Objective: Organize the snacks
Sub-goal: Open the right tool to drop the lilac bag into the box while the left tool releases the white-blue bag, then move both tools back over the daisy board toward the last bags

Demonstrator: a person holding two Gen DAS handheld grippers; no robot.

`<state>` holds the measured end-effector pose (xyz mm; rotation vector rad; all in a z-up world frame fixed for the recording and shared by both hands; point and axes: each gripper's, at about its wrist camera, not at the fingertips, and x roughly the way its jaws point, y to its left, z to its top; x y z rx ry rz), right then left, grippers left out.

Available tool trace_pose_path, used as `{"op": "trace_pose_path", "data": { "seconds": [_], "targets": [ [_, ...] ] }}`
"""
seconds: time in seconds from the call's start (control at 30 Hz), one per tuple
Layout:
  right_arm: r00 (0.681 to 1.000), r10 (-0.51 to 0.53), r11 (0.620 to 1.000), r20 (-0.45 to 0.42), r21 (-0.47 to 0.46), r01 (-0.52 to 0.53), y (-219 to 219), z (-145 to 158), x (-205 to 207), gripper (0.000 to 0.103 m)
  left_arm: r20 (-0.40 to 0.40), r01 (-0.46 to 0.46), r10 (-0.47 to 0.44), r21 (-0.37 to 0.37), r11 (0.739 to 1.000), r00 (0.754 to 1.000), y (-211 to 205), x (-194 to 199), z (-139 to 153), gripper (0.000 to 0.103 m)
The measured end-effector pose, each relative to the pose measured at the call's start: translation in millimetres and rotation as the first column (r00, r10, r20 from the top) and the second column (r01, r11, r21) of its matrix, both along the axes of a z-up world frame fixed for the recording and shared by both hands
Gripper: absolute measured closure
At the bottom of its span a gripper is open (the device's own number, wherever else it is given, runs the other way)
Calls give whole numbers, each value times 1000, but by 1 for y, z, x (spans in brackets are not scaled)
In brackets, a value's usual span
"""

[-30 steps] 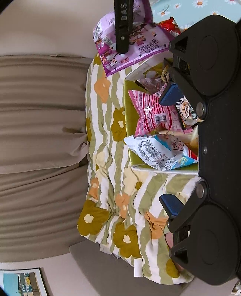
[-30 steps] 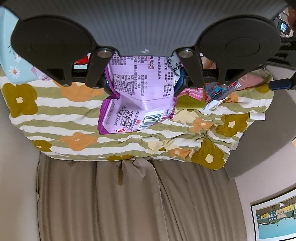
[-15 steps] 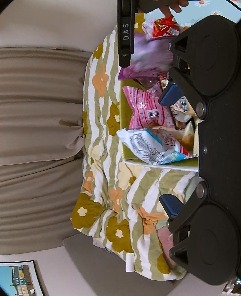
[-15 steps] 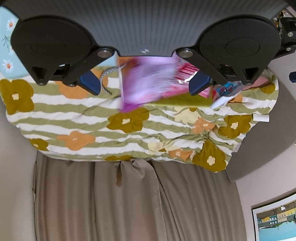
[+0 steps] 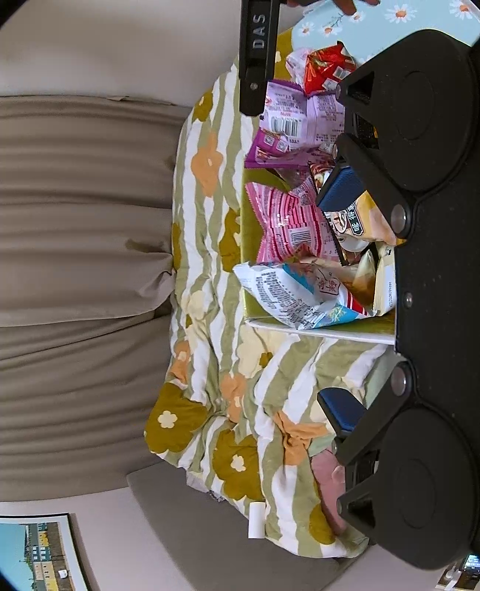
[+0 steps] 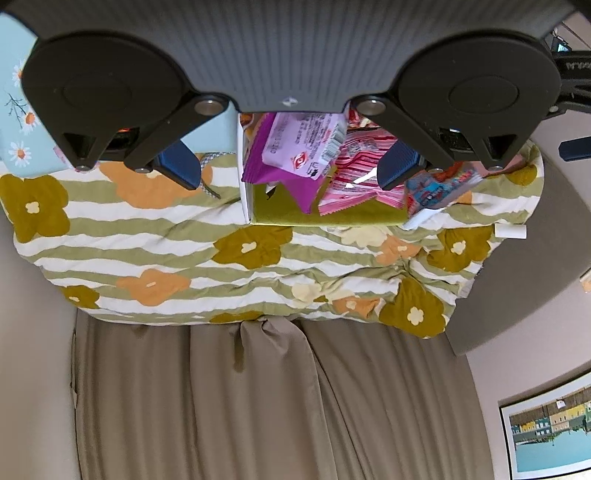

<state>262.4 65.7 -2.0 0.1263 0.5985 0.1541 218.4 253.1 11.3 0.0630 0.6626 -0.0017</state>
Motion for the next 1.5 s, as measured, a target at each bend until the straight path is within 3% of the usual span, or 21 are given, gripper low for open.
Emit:
{"op": "trace_pose_path", "data": {
  "seconds": [0.4, 0.6, 0.83, 1.13, 1.5],
  "targets": [
    [999, -51, 998, 11, 28, 51, -41, 32, -49, 0, 45, 33, -32, -20, 999, 998, -27, -27, 21, 0],
    [996, -93, 995, 13, 23, 93, -88, 33, -63, 0, 54, 85, -83, -41, 996, 995, -81, -40, 23, 0],
    [996, -93, 995, -2, 29, 93, -169, 25, -55, 0, 40, 118, -116, -62, 991, 992, -172, -40, 17, 0],
    [998, -31, 999, -60, 36, 34, -261, -7, -13, 0, -50, 85, -91, -104, 991, 995, -266, -1, -18, 0],
    [986, 82, 993, -145, 101, -68, -315, -73, 66, 0, -165, -43, 19, -144, 989, 986, -306, 74, -90, 0]
  ]
}}
